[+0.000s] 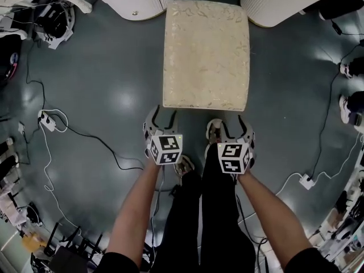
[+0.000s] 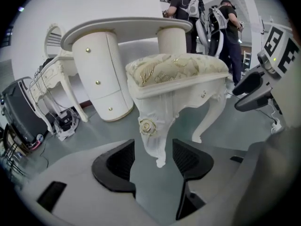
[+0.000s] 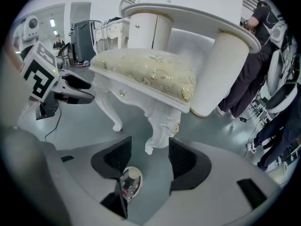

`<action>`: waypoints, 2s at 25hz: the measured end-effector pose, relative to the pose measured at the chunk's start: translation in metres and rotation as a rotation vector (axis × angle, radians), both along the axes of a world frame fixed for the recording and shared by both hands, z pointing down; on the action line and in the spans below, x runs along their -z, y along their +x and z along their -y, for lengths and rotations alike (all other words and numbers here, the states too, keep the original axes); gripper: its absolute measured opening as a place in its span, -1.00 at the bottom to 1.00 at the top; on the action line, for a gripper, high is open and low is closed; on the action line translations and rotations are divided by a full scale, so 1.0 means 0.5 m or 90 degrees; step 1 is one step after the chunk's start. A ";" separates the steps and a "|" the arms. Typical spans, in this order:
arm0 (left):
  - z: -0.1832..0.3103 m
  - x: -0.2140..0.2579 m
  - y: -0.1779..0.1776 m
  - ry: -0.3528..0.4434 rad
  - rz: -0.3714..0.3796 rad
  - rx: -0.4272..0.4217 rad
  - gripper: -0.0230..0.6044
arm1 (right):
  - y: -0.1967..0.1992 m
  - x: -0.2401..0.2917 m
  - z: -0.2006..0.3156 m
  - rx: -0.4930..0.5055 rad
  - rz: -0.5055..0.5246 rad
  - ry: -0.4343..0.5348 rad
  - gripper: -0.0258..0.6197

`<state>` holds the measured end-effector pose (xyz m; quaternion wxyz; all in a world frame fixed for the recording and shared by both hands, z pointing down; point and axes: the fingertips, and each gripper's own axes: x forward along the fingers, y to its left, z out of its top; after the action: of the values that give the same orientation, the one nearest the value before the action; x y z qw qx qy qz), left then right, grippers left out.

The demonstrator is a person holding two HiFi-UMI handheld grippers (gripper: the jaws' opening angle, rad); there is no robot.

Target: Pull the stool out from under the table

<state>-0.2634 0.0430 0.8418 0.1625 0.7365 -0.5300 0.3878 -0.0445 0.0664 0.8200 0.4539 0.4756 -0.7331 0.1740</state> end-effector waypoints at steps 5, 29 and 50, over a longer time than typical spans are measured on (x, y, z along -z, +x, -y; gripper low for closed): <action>-0.080 0.093 0.008 -0.035 -0.015 0.023 -0.18 | -0.045 0.107 -0.052 0.029 0.058 -0.011 -0.34; 0.052 0.834 0.117 0.087 -0.192 0.066 -0.91 | -0.133 0.824 0.110 0.060 0.238 0.087 -0.90; 0.298 1.240 0.244 0.213 -0.235 0.043 -0.91 | -0.024 1.233 0.354 0.098 0.269 0.271 -0.90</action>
<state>-0.1413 -0.1061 0.2218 0.1451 0.7932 -0.5727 0.1479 -0.0565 -0.1107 0.2036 0.1935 0.4564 -0.8651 0.0768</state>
